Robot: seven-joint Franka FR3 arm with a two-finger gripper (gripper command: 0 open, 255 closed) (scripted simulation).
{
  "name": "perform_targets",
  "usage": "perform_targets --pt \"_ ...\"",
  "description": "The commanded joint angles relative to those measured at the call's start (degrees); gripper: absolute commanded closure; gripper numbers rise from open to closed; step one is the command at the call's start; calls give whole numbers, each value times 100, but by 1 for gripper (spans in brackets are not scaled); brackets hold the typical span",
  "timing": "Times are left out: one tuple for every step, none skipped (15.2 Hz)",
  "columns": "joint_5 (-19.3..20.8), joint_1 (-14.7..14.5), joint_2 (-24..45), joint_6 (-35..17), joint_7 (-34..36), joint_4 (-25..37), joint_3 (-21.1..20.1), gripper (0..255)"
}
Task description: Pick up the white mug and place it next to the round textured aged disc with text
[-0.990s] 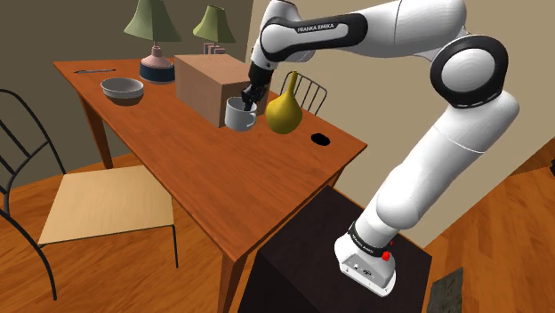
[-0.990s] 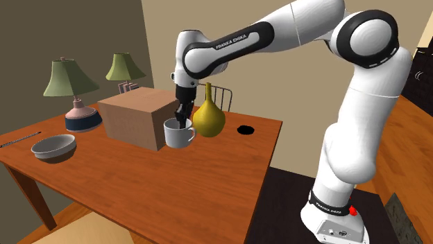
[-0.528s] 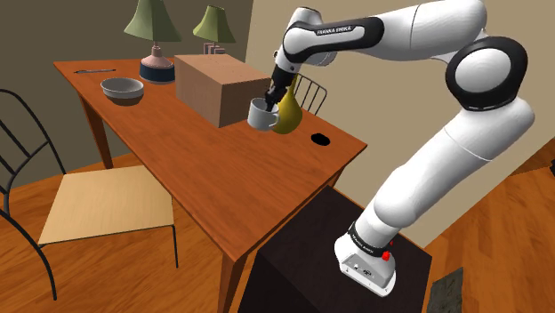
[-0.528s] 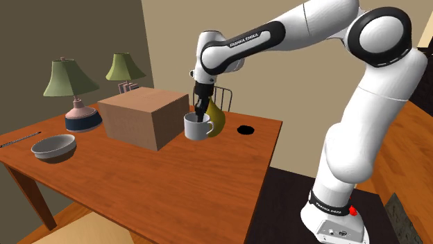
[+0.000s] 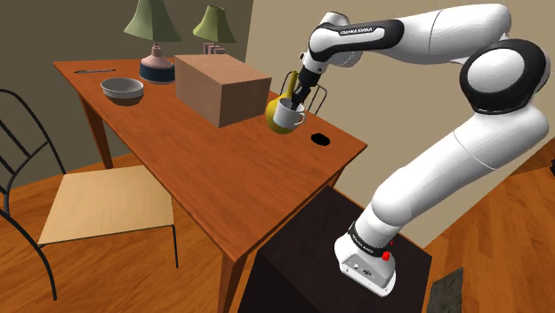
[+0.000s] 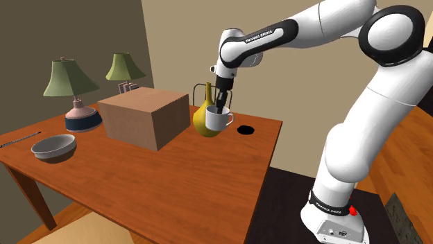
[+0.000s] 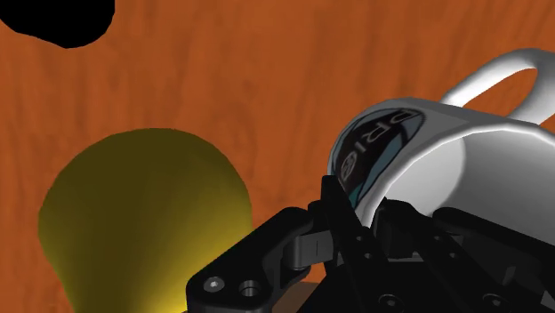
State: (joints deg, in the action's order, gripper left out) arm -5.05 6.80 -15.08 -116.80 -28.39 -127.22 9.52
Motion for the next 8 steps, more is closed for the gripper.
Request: perform_targets --pt "40 123 -70 10 -294 -86 188 255" --pt "62 181 -94 35 -430 -99 281 255" --pt "85 240 -113 60 -567 -105 373 255" --pt "107 298 -126 85 -705 -105 467 255" --pt "128 356 -132 111 -844 -98 561 255" --pt "142 396 -133 130 -941 -89 627 255" --pt "135 396 -115 52 -954 -150 632 255" --pt "128 395 -96 -26 -967 -210 637 255"
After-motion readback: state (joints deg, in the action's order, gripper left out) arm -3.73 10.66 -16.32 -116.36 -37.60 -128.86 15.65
